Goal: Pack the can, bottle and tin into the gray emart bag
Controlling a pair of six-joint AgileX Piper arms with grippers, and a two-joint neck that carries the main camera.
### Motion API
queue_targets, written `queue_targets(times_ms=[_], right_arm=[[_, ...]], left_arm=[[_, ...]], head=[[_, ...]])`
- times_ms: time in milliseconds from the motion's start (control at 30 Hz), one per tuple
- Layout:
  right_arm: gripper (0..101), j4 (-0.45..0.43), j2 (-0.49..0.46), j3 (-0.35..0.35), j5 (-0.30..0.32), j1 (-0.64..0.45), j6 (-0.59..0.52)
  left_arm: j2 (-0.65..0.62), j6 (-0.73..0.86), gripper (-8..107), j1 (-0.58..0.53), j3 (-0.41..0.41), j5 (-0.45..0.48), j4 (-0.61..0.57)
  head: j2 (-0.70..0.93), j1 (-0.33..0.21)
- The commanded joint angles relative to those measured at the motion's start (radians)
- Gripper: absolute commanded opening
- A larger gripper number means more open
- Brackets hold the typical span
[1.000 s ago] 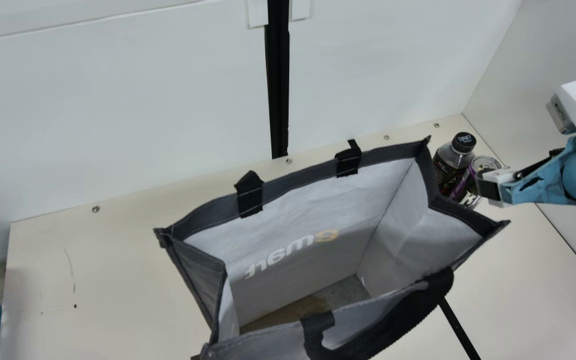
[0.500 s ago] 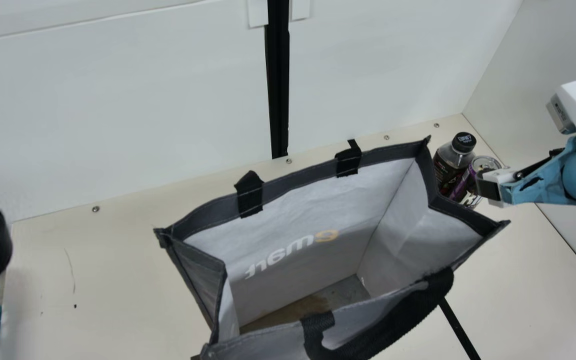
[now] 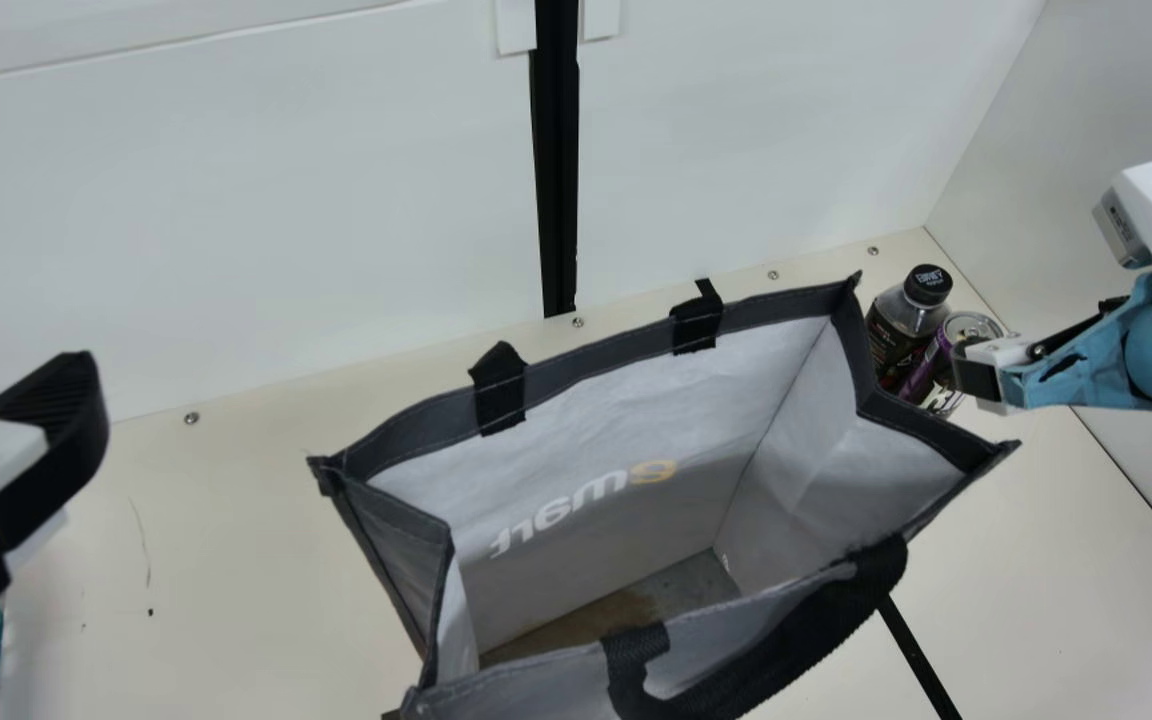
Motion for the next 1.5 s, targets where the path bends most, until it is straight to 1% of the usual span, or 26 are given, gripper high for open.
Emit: queue_targets(times_ms=[0,267,533,833,1467], right_arm=[[91,0.000,0.000,0.000,0.000,0.000,0.000],[91,0.000,0.000,0.000,0.000,0.000,0.000],[91,0.000,0.000,0.000,0.000,0.000,0.000],[91,0.000,0.000,0.000,0.000,0.000,0.000],[91,0.000,0.000,0.000,0.000,0.000,0.000]], left_arm=[[0.016,0.034,90,0.002,-0.029,0.007,-0.035],[0.087,0.126,90,-0.004,-0.135,0.046,-0.123],[0.156,0.207,90,-0.032,-0.238,0.091,-0.194],[0.200,0.285,90,-0.088,-0.261,0.091,-0.247],[0.287,0.412,90,-0.209,-0.270,0.091,-0.306]], head=[[-0.001,-0.023],[-0.001,-0.023],[-0.001,-0.023],[-0.001,-0.023],[-0.001,-0.023]])
